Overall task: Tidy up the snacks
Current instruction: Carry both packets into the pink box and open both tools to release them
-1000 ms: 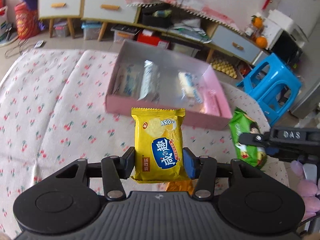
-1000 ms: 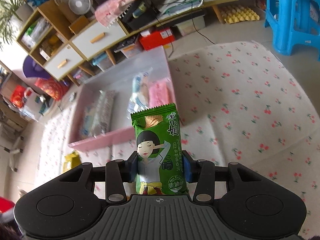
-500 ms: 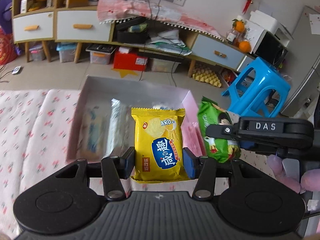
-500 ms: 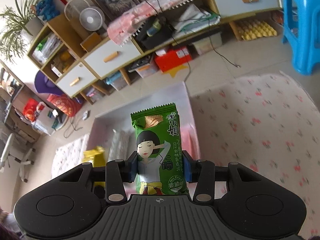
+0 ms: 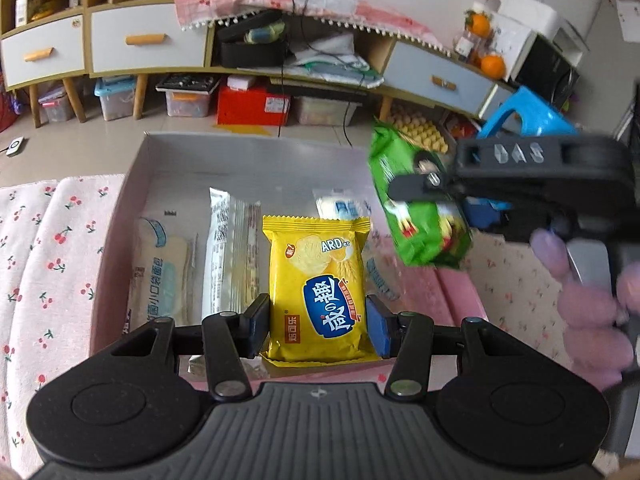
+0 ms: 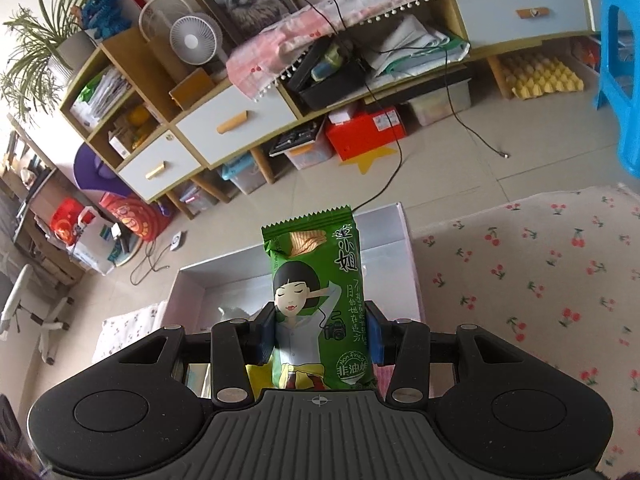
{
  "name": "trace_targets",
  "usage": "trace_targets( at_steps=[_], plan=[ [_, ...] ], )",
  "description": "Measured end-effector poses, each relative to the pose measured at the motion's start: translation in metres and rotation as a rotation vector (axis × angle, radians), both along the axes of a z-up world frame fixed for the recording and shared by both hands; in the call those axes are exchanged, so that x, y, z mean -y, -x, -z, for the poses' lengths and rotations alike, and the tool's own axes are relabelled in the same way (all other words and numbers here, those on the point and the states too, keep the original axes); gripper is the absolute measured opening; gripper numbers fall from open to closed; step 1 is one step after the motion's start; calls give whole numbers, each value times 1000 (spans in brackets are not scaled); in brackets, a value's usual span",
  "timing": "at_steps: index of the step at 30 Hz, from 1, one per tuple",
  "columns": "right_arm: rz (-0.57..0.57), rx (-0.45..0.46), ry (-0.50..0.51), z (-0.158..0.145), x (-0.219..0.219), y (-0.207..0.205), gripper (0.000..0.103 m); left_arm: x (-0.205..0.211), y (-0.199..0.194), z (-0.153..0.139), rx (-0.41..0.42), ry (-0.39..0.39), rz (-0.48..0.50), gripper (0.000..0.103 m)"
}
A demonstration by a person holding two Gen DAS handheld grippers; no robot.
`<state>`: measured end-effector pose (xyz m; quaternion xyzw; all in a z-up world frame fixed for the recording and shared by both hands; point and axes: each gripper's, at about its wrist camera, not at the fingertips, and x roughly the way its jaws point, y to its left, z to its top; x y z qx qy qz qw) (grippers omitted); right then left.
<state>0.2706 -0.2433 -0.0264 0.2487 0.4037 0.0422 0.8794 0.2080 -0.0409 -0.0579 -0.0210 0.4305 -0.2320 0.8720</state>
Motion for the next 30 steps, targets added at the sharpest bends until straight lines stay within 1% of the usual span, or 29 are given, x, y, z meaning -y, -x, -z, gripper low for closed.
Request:
trace_targets(
  at_steps=[5, 12, 14, 16, 18, 21, 24, 26, 27, 29, 30],
  plan=[
    [-16, 13, -57, 11, -2, -13, 43, 0, 0, 4, -1, -11, 16, 47],
    [-77, 16, -6, 19, -16, -28, 44, -5, -2, 9, -11, -22, 17, 48],
    [-98, 21, 19, 19, -20, -29, 44, -6, -1, 10, -11, -20, 14, 48],
    [-124, 27, 55, 17, -25, -31, 44, -6, -1, 10, -5, -21, 16, 51],
    [-171, 35, 92, 14, -33, -33, 44, -5, 0, 10, 2, -24, 29, 56],
    [-253, 49, 173, 11, -50, -35, 44, -6, 1, 9, 7, -17, 34, 58],
    [-307, 47, 229, 11, -65, -37, 45, -7, 0, 10, -2, -9, 34, 60],
    [-314, 47, 232, 10, -70, -36, 46, -7, 0, 10, -3, -8, 34, 61],
    [-312, 47, 226, 9, -70, -35, 47, -7, 0, 10, -3, -8, 34, 62],
    [-301, 49, 217, 6, -68, -33, 61, -6, -1, 10, -5, -6, 37, 65],
    [-292, 51, 219, 3, -66, -31, 63, -6, 0, 9, -5, -7, 37, 67]
  ],
)
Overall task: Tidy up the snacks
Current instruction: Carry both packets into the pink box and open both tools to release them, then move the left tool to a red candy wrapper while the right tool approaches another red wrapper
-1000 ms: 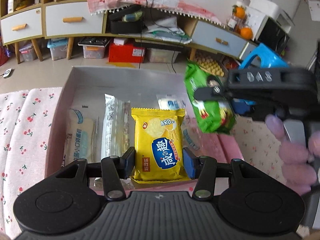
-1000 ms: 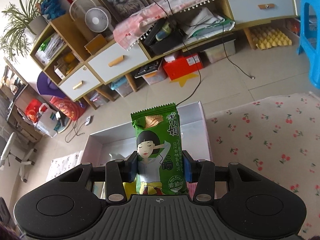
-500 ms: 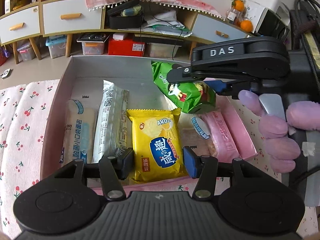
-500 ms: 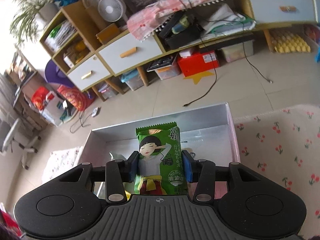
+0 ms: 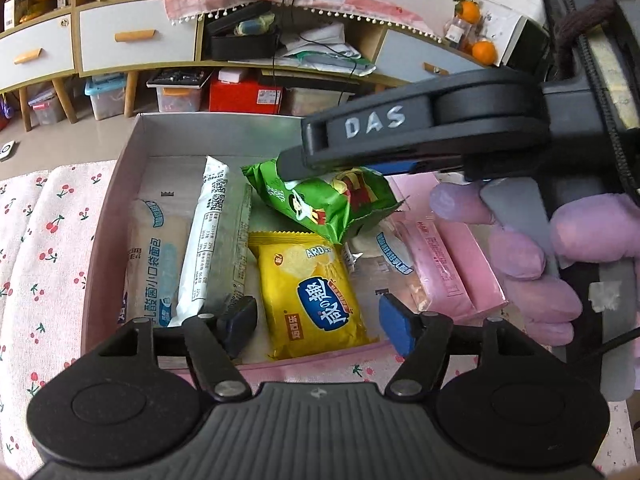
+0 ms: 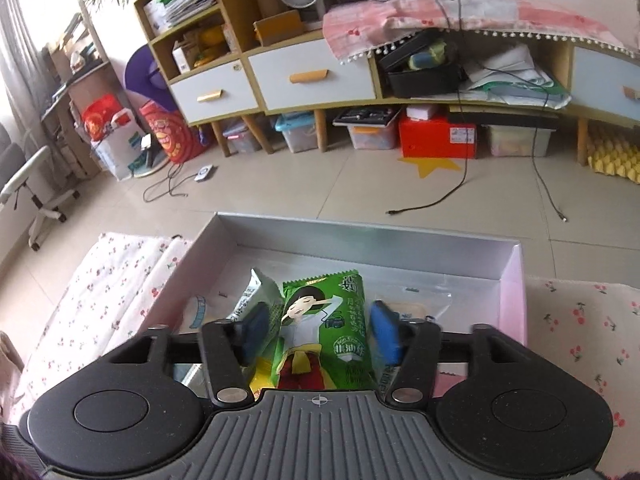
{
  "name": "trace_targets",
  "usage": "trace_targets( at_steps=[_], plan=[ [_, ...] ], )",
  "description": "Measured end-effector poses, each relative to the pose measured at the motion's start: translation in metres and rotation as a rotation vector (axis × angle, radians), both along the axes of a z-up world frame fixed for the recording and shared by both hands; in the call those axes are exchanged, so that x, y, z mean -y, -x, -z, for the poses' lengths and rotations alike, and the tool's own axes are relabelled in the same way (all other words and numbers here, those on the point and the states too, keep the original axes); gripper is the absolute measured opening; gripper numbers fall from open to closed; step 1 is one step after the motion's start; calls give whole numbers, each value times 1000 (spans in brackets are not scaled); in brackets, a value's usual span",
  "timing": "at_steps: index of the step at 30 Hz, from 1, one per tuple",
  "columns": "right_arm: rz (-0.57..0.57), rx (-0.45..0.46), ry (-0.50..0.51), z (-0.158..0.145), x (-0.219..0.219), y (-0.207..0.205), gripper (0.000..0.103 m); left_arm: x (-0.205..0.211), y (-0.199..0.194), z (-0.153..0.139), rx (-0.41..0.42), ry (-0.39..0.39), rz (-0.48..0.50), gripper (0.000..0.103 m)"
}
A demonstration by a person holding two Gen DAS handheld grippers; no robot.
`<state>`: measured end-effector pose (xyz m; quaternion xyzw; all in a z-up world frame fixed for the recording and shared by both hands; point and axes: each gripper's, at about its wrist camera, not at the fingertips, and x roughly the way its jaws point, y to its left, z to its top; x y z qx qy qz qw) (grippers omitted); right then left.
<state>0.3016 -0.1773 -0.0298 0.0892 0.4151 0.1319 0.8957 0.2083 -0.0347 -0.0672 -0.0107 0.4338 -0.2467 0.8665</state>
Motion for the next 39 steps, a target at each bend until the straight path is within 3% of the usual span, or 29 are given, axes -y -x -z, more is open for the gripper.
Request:
trace_targets(
  at_steps=[6, 11, 18, 23, 34, 39],
  plan=[
    [69, 12, 0, -21, 19, 19, 69, 5, 6, -13, 30, -27, -3, 83],
    [122, 25, -8, -41, 34, 44, 80, 5, 17, -29, 46, -40, -2, 90],
    [185, 35, -6, -63, 49, 84, 86, -7, 39, -49, 74, -51, -43, 98],
    [244, 34, 23, -67, 49, 118, 91, -19, 59, -57, 72, -84, -80, 101],
    [266, -18, 14, -58, 38, 184, 91, -51, 102, -55, -6, -155, -192, 102],
    [262, -36, 19, -49, 29, 204, 91, -65, 120, -52, -2, -155, -208, 102]
  ],
)
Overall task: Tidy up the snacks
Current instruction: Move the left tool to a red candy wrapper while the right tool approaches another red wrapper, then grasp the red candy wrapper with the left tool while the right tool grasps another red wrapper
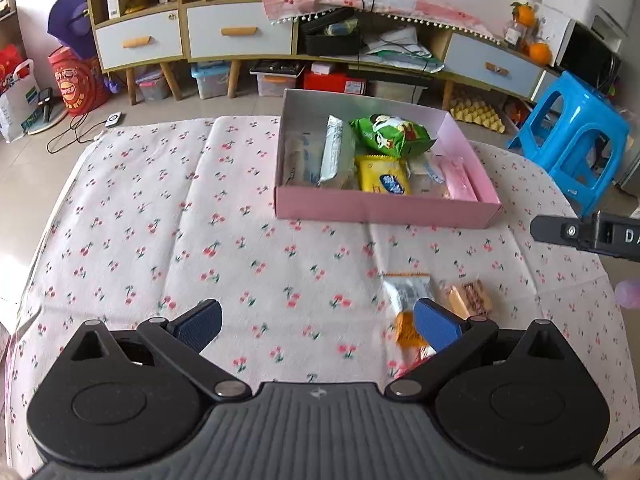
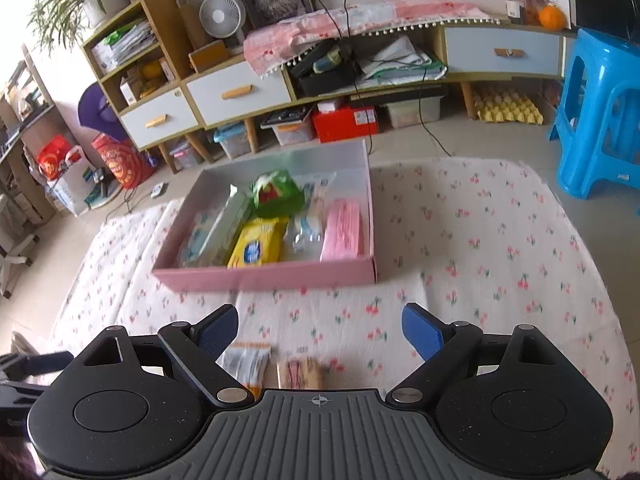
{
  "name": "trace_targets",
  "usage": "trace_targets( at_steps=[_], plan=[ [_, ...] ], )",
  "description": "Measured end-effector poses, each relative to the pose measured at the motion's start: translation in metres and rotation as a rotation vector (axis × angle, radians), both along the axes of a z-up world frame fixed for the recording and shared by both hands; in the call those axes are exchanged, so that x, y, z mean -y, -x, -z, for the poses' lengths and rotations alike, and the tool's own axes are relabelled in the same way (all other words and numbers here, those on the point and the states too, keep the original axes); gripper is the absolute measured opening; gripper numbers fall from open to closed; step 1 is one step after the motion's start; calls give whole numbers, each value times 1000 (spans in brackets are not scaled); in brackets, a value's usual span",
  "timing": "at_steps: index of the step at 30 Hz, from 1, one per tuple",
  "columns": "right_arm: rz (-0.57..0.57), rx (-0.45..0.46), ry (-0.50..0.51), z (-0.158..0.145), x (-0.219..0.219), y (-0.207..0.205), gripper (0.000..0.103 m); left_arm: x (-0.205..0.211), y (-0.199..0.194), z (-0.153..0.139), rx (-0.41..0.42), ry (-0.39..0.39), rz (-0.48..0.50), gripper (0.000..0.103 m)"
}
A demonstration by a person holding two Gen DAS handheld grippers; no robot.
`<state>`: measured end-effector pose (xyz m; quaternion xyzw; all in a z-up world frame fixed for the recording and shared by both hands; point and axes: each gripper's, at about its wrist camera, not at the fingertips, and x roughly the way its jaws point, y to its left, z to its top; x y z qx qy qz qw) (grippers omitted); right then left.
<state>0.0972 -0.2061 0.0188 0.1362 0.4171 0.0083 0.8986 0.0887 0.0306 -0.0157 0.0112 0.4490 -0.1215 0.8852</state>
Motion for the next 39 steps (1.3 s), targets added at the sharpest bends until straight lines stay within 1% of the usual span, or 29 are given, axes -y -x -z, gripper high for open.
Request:
trace_targets(
  at_steps=[2, 4, 5, 7, 10, 12, 16, 21, 23, 26, 28, 31, 34, 39],
  plan=[
    [-2, 8, 4, 5, -3, 8, 91, -6, 5, 4, 26, 8, 0, 103],
    [-20, 24, 0, 13, -7, 16, 91, -10, 8, 7, 30, 2, -3, 102],
    [-30, 17, 7, 16, -9, 18, 91, -11, 8, 8, 31, -3, 9, 102],
    [-67, 3, 28, 19, -15, 22, 91, -16, 13, 9, 56, -11, 31, 102],
    [-113, 33, 50, 21, -24, 34, 91, -21, 23, 12, 106, -39, 44, 102],
    [-153, 48, 77, 23, -32, 40, 91, -26, 31, 16, 123, -42, 64, 102],
    [-261, 83, 125, 29, -54, 50, 92, -30, 44, 24, 123, -36, 133, 102],
    [-402, 100, 183, 38, -79, 62, 92, -29, 58, 31, 153, -69, 242, 102],
    [-446, 105, 209, 40, -89, 66, 92, -28, 59, 34, 141, -71, 273, 102],
    [-490, 106, 237, 44, -98, 70, 92, -28, 59, 40, 100, -75, 298, 102],
    [-512, 96, 244, 49, -102, 70, 92, -27, 58, 45, 64, -96, 311, 99],
    [-543, 85, 261, 56, -108, 71, 92, -26, 56, 51, 34, -111, 313, 96],
    [-561, 85, 295, 62, -115, 71, 92, -27, 55, 55, 17, -113, 310, 93],
    [-568, 87, 309, 66, -117, 69, 91, -25, 53, 61, 5, -122, 315, 84]
  ],
)
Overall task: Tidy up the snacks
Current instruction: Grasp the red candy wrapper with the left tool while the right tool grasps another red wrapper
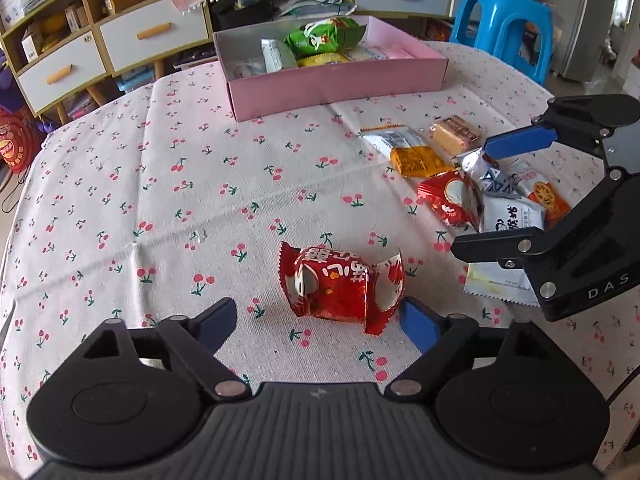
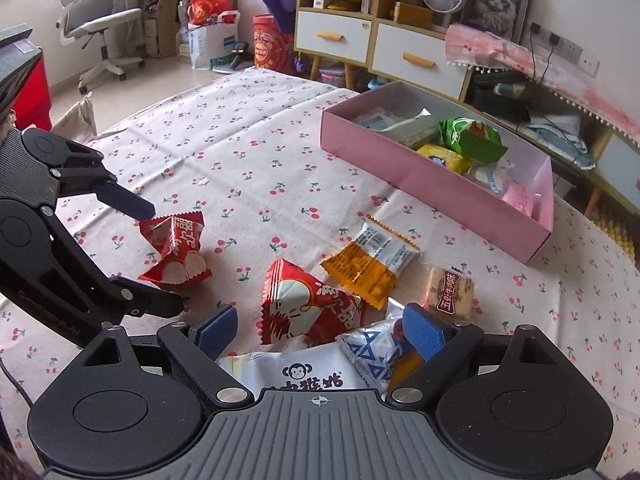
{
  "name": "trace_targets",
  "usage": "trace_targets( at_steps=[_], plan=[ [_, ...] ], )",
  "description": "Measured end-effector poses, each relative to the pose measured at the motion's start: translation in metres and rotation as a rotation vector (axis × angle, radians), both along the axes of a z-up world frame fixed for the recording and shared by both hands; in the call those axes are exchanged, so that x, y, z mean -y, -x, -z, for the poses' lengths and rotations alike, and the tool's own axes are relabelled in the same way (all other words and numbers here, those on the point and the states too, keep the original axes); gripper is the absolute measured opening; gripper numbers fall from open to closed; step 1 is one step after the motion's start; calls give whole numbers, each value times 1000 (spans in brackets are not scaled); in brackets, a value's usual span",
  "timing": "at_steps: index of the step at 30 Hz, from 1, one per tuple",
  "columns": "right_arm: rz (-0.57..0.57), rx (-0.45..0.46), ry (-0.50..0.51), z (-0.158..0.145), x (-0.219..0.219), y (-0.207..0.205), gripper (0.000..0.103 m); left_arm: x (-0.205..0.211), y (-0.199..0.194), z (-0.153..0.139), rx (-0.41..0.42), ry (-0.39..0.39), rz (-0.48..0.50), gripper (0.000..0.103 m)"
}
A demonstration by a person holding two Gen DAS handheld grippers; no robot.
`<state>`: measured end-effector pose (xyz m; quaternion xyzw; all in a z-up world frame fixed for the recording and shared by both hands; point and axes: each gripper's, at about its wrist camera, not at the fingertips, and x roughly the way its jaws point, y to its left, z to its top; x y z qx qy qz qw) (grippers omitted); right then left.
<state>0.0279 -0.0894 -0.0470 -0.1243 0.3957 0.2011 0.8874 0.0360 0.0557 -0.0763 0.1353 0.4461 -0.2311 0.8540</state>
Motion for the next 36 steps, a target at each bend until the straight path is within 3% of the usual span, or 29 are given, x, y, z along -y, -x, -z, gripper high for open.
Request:
trace_targets(
  at_steps=[15, 20, 26, 36],
  plan=[
    [1, 30, 6, 1, 0, -8, 83, -3, -6, -1, -8, 57, -24, 64],
    [-11, 19, 13, 5, -4, -8, 70, -5, -8, -1, -13, 71, -39, 55],
    [-7, -4, -7, 6, -4, -11, 53, -8, -10, -2, -22, 93, -53, 52],
    [11, -18, -48, 0, -1, -14, 38, -8, -12, -4, -35, 104, -80, 49]
  ],
)
